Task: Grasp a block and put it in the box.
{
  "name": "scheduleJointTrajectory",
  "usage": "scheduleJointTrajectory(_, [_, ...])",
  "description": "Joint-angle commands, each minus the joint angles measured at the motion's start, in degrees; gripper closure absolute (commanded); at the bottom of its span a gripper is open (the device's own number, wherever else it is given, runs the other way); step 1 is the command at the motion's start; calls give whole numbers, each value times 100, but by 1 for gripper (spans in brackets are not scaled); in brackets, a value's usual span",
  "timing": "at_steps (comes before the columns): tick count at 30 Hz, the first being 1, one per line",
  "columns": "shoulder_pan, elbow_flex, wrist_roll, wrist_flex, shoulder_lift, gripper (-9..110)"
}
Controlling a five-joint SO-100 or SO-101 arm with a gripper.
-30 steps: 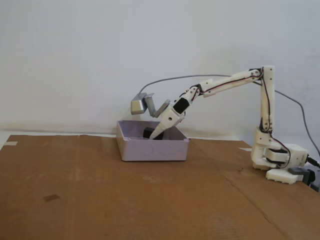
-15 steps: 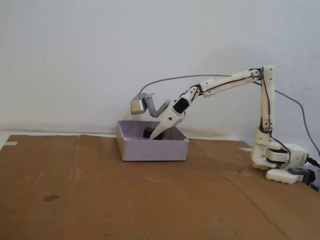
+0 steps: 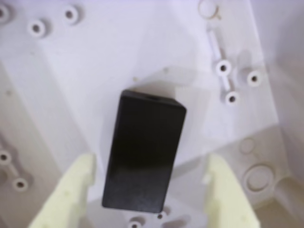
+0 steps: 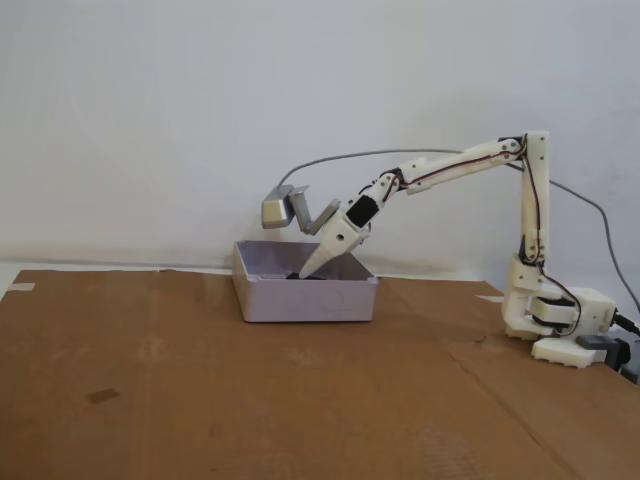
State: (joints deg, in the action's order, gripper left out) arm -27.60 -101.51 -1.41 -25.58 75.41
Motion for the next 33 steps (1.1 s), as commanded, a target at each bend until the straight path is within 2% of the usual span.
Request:
scheduleJointTrajectory(1, [44, 167, 79, 220, 281, 74])
scheduleJointTrajectory(12, [132, 457, 79, 220, 404, 74])
scheduleJointTrajectory(33, [316, 431, 88, 149, 1934, 74])
